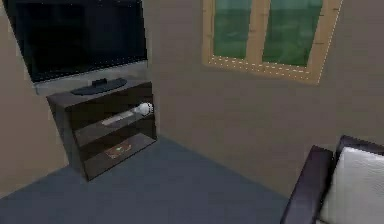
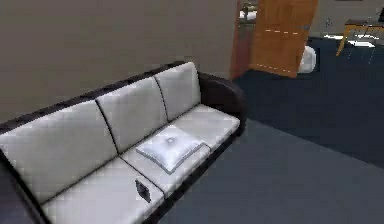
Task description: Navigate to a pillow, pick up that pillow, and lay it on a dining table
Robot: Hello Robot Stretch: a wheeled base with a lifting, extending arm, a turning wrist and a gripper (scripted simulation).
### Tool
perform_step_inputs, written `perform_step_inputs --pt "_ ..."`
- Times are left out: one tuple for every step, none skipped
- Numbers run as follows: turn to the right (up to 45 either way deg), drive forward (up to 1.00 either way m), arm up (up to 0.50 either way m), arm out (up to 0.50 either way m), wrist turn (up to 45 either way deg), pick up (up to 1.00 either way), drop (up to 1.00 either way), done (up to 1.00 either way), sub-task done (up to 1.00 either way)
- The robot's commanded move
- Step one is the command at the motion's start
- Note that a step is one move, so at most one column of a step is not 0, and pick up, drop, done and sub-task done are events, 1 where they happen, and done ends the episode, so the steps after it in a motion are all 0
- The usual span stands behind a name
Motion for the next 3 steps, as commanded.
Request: perform_step_inputs --pt "45.0 0.0 0.0 0.0 0.0 0.0 0.0 0.0 0.0" --pt "45.0 0.0 0.0 0.0 0.0 0.0 0.0 0.0 0.0" --pt "15.0 0.0 0.0 0.0 0.0 0.0 0.0 0.0 0.0"
